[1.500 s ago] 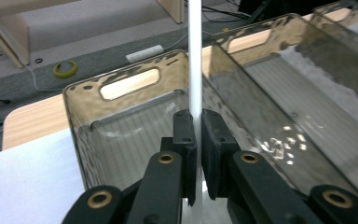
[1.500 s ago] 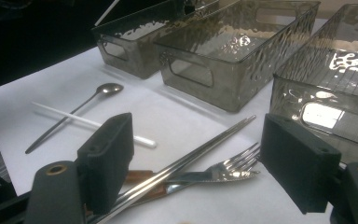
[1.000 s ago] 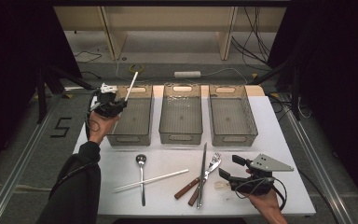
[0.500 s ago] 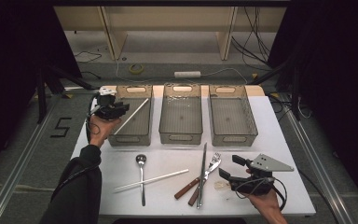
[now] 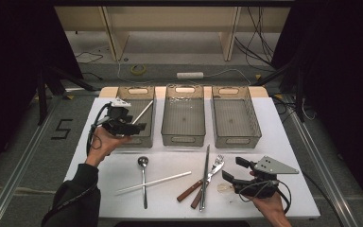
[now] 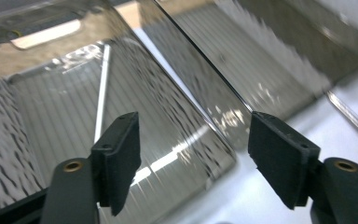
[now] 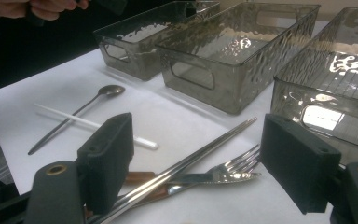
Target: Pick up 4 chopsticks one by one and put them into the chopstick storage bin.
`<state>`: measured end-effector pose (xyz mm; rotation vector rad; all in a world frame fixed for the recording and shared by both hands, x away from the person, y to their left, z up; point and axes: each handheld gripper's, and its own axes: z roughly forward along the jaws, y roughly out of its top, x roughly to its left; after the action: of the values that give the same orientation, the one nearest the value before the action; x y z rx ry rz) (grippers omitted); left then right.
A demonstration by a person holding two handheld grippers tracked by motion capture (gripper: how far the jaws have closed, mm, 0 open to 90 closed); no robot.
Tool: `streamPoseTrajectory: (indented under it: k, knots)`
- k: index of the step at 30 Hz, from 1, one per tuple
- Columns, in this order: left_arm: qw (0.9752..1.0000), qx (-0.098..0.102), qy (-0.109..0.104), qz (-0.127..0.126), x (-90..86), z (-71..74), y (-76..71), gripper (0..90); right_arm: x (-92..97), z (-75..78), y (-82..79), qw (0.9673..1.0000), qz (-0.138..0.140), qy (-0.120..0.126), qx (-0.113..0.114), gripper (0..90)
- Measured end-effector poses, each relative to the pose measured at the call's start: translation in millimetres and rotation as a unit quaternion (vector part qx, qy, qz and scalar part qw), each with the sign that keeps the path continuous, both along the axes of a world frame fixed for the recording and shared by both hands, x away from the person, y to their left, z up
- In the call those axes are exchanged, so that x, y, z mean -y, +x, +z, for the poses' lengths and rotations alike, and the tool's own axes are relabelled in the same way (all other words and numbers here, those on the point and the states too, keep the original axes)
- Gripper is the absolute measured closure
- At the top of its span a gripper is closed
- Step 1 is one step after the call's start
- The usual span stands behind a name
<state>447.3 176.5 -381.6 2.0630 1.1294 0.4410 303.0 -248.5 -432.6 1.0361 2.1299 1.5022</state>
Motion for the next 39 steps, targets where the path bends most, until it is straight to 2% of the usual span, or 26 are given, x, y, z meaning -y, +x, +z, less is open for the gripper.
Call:
streamPoseTrajectory:
  k: [2, 7, 11, 18, 26, 29, 34, 39]
  knots:
    - [0.9999, -0.008, 0.005, -0.011, 3.6, -0.9, -6.0, 30.9, -0.4, -0.2, -0.1, 1.0, 0.001, -0.003, -0.001, 26.9]
    - [0.999, -0.011, 0.018, -0.039, 12.3, -3.6, -18.9, 29.4, -0.7, 0.3, -1.1, 1.0, 0.001, -0.002, 0.0, 26.9]
    - [0.9977, -0.027, 0.025, -0.057, 17.7, -6.5, -27.2, 28.3, -0.3, 0.2, -0.4, 1.0, -0.001, -0.001, 0.0, 26.9]
    - [0.9936, -0.047, 0.048, -0.091, 30.1, -13.7, -43.8, 27.6, -0.3, 0.1, -0.6, 1.0, 0.0, -0.003, -0.001, 26.9]
    - [0.9873, -0.067, 0.075, -0.123, 42.9, -28.7, -61.1, 27.9, -0.8, -0.4, -0.3, 0.9999, -0.007, -0.005, -0.005, 27.2]
    - [0.9859, -0.074, 0.078, -0.128, 46.2, -34.5, -65.8, 28.6, -1.9, -0.7, -0.6, 0.9999, -0.01, -0.009, -0.008, 27.4]
    - [0.9821, -0.088, 0.088, -0.141, 51.3, -42.1, -72.1, 30.4, -3.5, -1.3, -0.7, 0.9998, -0.013, -0.016, -0.008, 27.5]
    - [0.9799, -0.096, 0.096, -0.146, 57.4, -48.5, -77.8, 34.5, -3.7, -1.4, -0.8, 0.9997, -0.013, -0.016, -0.009, 27.5]
